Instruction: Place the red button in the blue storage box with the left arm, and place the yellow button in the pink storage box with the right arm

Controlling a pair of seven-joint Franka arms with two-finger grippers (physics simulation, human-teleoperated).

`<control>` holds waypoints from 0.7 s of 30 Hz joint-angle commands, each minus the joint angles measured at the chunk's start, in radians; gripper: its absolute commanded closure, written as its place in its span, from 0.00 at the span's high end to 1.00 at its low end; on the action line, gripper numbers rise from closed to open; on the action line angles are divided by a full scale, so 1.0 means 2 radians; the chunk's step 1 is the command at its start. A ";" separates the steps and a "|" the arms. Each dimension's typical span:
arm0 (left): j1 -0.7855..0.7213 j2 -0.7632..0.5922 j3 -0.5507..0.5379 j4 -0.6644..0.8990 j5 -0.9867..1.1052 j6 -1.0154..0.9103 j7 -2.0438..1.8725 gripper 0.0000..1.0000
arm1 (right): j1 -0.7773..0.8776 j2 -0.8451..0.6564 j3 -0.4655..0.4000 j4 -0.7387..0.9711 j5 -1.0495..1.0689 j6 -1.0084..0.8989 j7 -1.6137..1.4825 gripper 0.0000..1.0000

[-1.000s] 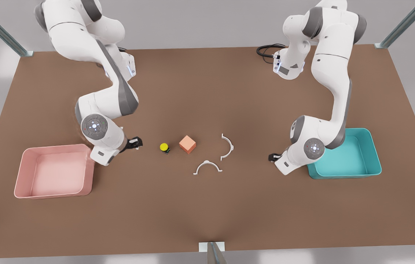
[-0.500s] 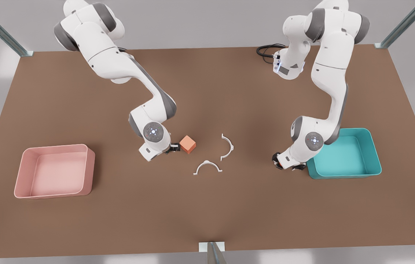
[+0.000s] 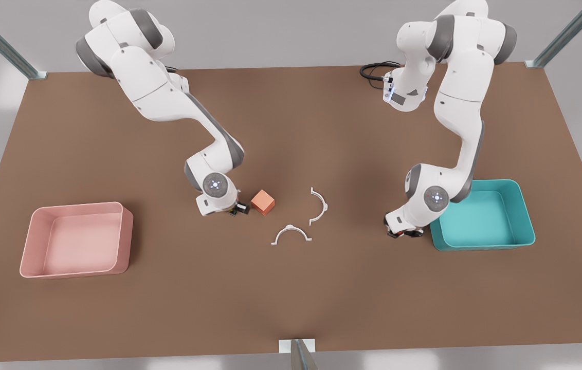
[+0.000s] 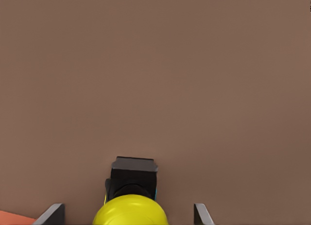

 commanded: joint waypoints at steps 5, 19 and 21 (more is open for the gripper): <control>0.003 -0.087 0.034 0.017 -0.001 -0.135 0.090 0.43 | -0.002 0.003 -0.001 -0.014 -0.020 0.067 0.119 0.82; 0.013 -0.033 0.185 0.026 -0.041 -0.214 0.364 1.00 | -0.003 0.011 -0.001 -0.018 -0.031 0.075 0.119 0.54; 0.012 -0.034 0.185 0.033 -0.041 -0.214 0.365 1.00 | -0.002 0.011 -0.001 -0.018 -0.031 0.073 0.119 0.48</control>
